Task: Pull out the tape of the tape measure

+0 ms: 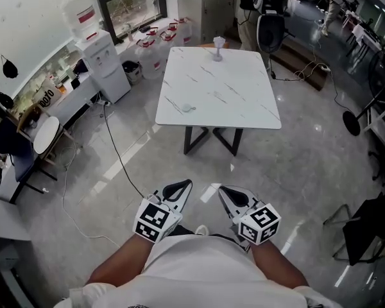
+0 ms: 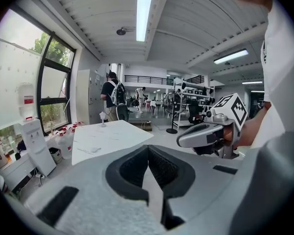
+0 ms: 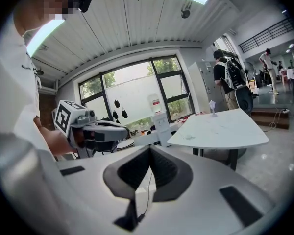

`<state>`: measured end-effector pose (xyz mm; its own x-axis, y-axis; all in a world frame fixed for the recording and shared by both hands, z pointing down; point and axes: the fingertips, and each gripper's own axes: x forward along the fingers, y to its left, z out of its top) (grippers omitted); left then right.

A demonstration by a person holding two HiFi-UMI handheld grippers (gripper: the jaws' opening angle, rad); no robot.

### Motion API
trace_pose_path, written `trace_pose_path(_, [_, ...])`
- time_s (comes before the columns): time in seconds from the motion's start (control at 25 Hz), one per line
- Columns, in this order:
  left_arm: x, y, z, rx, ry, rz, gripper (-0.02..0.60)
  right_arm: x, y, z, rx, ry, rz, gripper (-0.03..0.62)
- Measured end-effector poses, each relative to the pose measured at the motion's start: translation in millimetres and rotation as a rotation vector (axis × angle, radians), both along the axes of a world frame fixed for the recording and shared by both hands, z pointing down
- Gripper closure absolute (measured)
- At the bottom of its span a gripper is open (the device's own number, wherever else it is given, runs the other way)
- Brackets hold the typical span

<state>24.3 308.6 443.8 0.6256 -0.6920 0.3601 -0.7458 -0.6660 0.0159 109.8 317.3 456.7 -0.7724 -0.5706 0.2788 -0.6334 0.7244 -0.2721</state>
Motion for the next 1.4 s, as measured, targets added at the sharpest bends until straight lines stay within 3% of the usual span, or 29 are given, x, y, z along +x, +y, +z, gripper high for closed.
trace_pose_path(0.36, [6, -30, 14, -0.049, -0.004, 0.011, 0.574, 8, -28, 16, -0.056, -0.001, 0.013, 0.588])
trace_pose_path(0.64, [12, -87, 24, -0.065, 0.016, 0.045, 0.574, 9, -74, 28, -0.073, 0.024, 0.029, 0.588])
trace_pose_path(0.92, [5, -167, 25, -0.068, 0.025, 0.081, 0.574, -2, -149, 33, -0.09, 0.049, 0.054, 0.588])
trace_pose_path(1.4, [-50, -339, 17, -0.052, 0.007, 0.141, 0.574, -48, -320, 20, -0.068, 0.088, 0.125, 0.588])
